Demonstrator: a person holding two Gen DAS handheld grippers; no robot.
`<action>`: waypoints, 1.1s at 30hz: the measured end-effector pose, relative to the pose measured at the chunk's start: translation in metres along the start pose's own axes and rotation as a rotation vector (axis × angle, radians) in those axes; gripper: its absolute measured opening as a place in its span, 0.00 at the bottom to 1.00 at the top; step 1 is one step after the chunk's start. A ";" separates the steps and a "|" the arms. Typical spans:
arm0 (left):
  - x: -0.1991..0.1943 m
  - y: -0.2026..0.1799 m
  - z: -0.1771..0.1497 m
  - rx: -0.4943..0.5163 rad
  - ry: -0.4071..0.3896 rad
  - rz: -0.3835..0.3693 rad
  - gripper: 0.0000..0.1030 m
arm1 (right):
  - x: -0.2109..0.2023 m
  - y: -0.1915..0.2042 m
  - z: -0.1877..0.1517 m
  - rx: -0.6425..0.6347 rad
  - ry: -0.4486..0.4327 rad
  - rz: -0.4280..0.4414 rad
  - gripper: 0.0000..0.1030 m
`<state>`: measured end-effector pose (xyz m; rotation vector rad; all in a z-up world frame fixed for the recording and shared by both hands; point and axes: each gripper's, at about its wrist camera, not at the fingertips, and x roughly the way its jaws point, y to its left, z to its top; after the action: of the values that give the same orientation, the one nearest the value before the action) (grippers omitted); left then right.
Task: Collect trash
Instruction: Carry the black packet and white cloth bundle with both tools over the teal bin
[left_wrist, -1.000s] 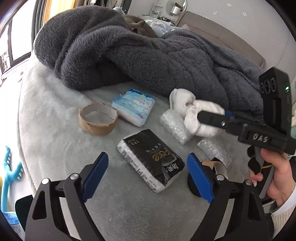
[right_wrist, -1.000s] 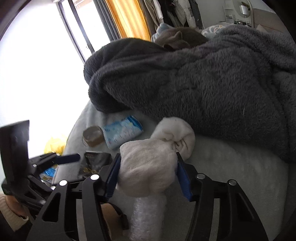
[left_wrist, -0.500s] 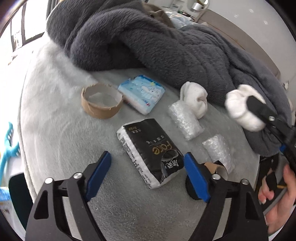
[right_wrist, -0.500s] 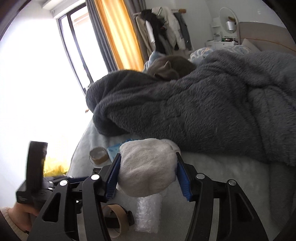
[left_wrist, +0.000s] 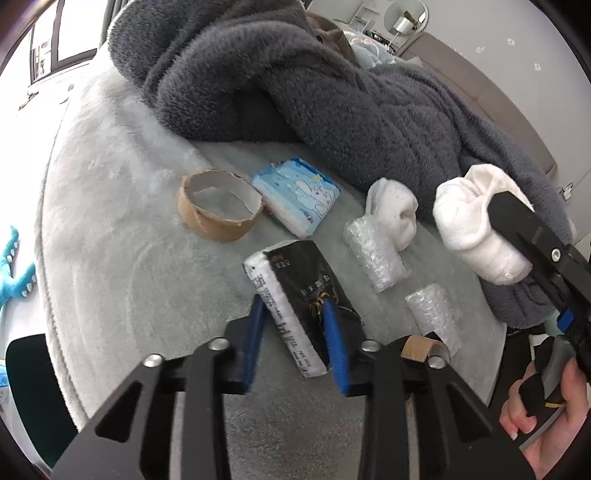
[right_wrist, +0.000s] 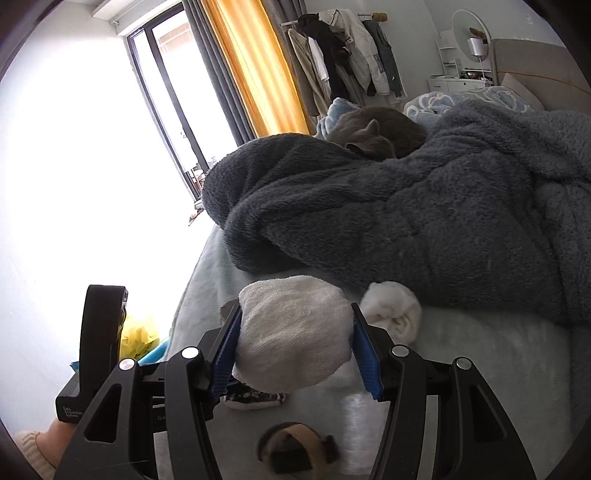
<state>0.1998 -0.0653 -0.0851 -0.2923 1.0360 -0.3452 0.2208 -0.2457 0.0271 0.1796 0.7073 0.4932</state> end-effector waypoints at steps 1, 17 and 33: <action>-0.004 0.002 -0.001 0.003 -0.010 0.003 0.31 | 0.000 0.003 0.000 -0.004 -0.003 -0.001 0.56; -0.092 0.027 0.002 0.099 -0.209 0.087 0.27 | 0.023 0.049 0.005 -0.028 0.009 0.018 0.56; -0.124 0.141 -0.030 0.026 -0.094 0.283 0.27 | 0.074 0.155 -0.020 -0.156 0.119 0.137 0.56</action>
<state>0.1354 0.1118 -0.0581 -0.1342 0.9643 -0.0883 0.1982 -0.0749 0.0193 0.0527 0.7727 0.6923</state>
